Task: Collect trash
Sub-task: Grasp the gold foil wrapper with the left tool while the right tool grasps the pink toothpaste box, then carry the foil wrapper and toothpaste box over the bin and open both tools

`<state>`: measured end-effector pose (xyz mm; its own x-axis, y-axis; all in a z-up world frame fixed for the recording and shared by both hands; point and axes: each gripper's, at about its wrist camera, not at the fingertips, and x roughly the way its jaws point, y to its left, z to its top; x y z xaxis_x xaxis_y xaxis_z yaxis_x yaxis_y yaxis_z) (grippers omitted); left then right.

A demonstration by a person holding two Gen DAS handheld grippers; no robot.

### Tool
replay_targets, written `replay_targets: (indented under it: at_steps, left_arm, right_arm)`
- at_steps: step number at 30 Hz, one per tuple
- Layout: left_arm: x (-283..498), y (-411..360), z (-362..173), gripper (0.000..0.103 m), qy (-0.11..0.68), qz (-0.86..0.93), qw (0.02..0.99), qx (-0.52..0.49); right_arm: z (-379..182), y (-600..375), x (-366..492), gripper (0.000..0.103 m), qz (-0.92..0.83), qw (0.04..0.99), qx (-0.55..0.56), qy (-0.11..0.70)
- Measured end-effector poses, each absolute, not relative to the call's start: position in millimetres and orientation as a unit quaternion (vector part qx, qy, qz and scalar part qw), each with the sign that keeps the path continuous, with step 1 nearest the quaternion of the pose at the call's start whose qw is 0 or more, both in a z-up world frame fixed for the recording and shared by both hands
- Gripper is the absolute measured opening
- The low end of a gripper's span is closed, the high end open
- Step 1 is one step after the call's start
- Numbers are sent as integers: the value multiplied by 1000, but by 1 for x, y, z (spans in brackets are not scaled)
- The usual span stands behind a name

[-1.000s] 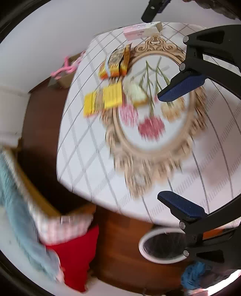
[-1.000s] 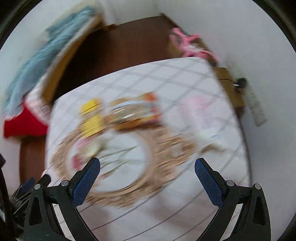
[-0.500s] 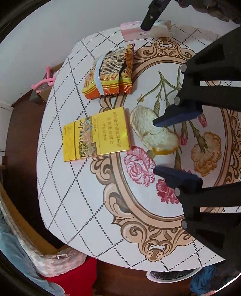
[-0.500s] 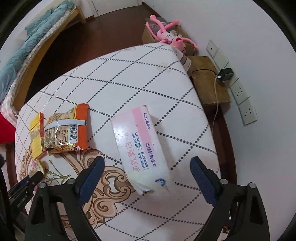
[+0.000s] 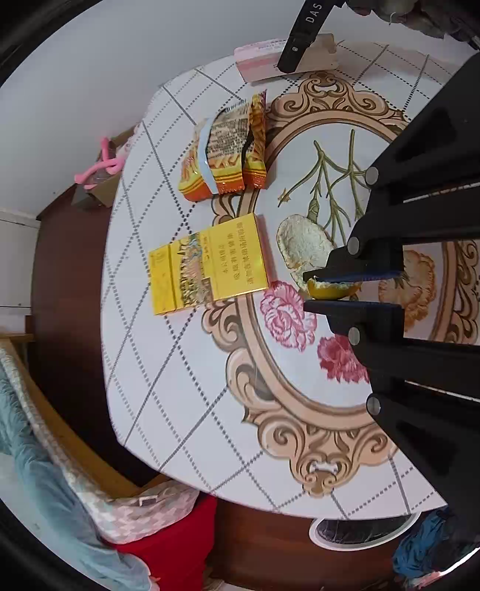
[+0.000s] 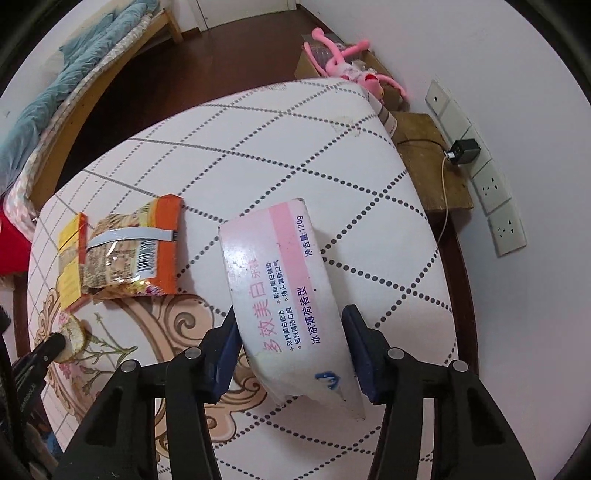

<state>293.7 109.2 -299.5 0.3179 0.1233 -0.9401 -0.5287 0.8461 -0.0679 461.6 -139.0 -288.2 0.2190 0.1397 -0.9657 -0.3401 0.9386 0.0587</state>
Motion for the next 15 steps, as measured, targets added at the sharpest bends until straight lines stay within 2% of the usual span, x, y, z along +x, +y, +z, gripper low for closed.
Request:
replay_targets:
  at_steps: [15]
  left_arm:
    - [216, 116, -219, 5, 479, 224, 832, -167]
  right_arm:
    - [-219, -121, 385, 55, 247, 790, -45, 559]
